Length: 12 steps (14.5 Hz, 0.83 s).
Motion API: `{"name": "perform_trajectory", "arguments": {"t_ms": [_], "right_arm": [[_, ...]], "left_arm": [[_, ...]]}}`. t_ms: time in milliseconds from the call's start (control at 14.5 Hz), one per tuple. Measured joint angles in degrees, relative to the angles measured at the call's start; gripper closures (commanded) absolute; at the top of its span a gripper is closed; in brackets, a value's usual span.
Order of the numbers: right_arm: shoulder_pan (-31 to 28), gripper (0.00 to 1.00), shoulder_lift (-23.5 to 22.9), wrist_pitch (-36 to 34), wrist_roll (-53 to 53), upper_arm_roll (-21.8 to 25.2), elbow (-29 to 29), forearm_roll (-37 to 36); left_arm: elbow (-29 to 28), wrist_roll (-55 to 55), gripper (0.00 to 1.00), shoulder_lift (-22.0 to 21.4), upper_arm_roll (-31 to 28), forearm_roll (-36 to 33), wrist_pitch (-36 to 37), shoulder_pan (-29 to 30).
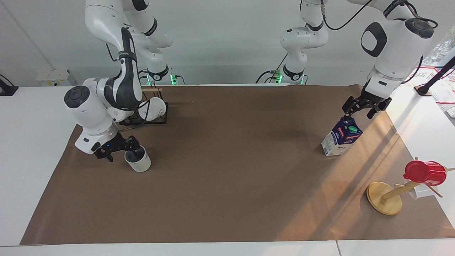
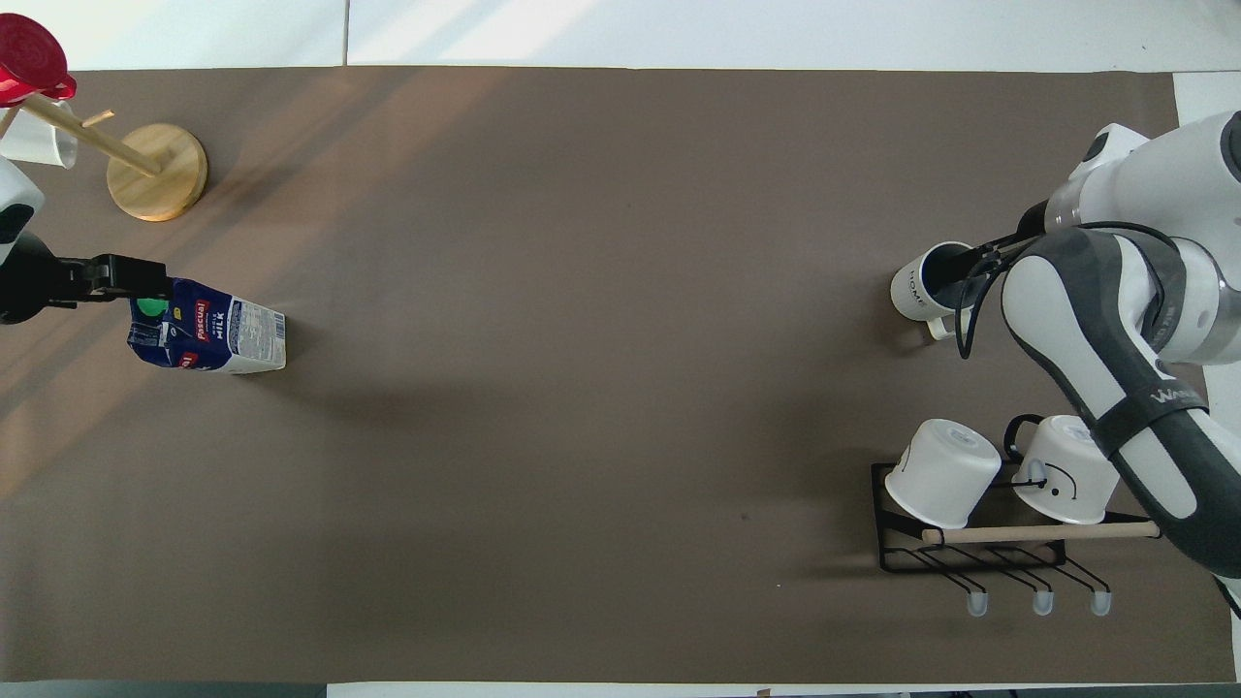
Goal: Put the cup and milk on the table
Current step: 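Reach the left gripper to the milk carton while the right gripper reaches the mug, then grasp the milk carton with the left gripper while the right gripper lifts the mug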
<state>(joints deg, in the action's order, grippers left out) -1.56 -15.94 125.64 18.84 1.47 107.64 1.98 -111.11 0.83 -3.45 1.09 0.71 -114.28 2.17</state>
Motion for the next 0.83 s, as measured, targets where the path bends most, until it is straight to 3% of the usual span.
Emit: {"name": "perform_trajectory", "arguments": {"t_ms": [69, 138, 828], "right_arm": [[0.00, 0.96, -0.41, 0.77, 0.29, 0.00, 0.10, 0.00], [0.00, 1.00, -0.78, 1.14, 0.65, 0.00, 0.12, 0.00], [1.34, 1.00, -1.07, -0.97, 0.78, -0.02, -1.39, 0.05]], "left_arm": [[-1.57, 0.00, 0.00, 0.14, 0.00, 0.00, -2.18, 0.27], [-2.94, 0.00, 0.00, 0.42, 0.00, 0.00, -4.28, 0.38], [-7.13, 0.00, 0.00, 2.04, 0.02, 0.00, -9.84, 0.38]]}}
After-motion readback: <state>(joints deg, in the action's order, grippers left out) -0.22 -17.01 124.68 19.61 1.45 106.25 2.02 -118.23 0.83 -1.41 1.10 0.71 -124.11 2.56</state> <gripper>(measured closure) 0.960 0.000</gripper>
